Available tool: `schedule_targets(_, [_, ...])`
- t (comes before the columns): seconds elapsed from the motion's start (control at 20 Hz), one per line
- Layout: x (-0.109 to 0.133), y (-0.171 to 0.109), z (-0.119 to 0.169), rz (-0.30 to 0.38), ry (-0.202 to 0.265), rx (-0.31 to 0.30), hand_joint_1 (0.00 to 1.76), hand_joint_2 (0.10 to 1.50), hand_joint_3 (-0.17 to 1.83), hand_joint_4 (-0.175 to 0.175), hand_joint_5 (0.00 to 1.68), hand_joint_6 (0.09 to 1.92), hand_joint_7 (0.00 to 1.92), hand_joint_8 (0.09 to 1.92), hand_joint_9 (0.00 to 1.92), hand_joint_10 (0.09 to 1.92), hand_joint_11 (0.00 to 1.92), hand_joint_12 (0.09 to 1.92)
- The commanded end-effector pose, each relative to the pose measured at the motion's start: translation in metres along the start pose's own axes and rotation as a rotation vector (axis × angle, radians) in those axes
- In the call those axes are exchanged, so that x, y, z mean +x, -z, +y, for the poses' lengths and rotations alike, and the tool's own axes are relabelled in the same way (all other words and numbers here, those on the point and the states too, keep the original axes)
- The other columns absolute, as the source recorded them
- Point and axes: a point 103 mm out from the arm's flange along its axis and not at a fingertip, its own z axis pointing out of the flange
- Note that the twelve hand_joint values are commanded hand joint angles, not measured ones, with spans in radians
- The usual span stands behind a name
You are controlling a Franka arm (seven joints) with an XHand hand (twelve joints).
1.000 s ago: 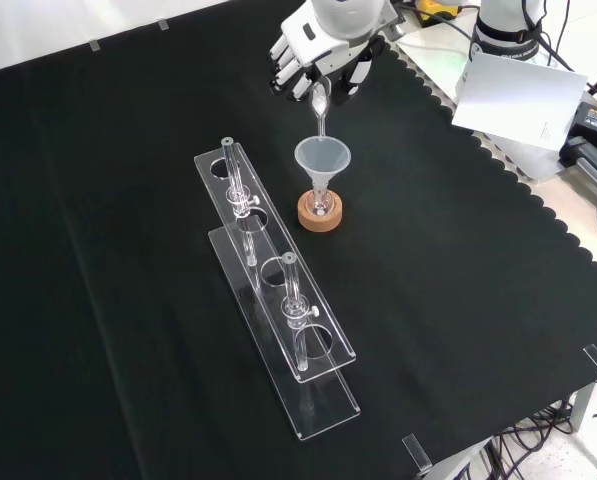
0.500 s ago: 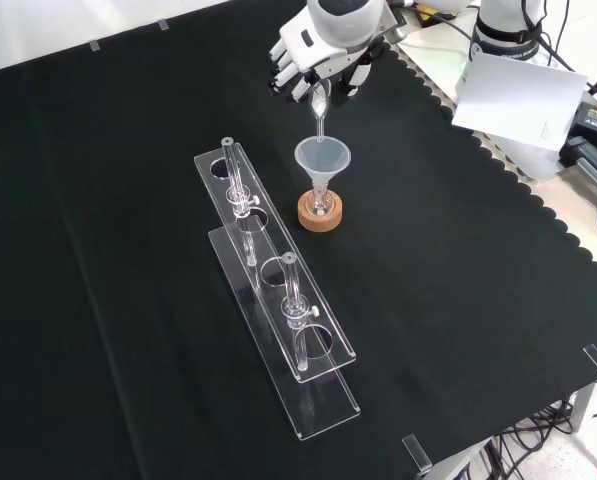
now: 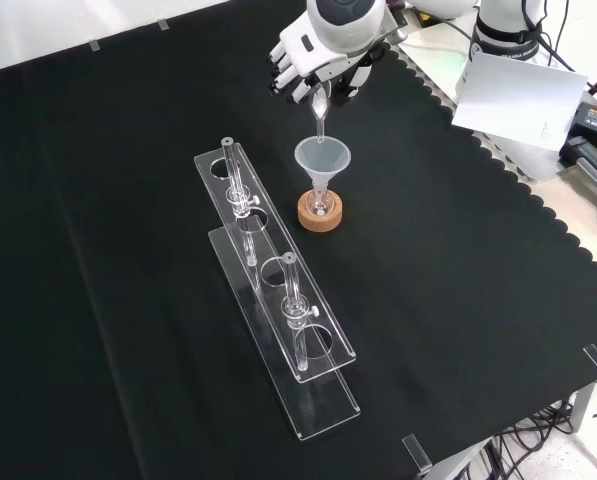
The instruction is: Pour all the NaCl from the weighing funnel into the round-bottom flask.
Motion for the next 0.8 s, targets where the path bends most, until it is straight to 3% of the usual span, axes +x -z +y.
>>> schedule_targets(0.05, [0.0021,0.0016,0.0007,-0.019,-0.004,0.015,1.10,0.74,0.58,0.175,1.18,0.80,0.53,0.65,0.89,0.37,0.75,1.10])
schedule_targets(0.8, [0.0045,0.0097,0.0055,-0.070,-0.014,0.022,1.10,0.74,0.58,0.175,1.18,0.80,0.52,0.65,0.88,0.37,0.74,1.11])
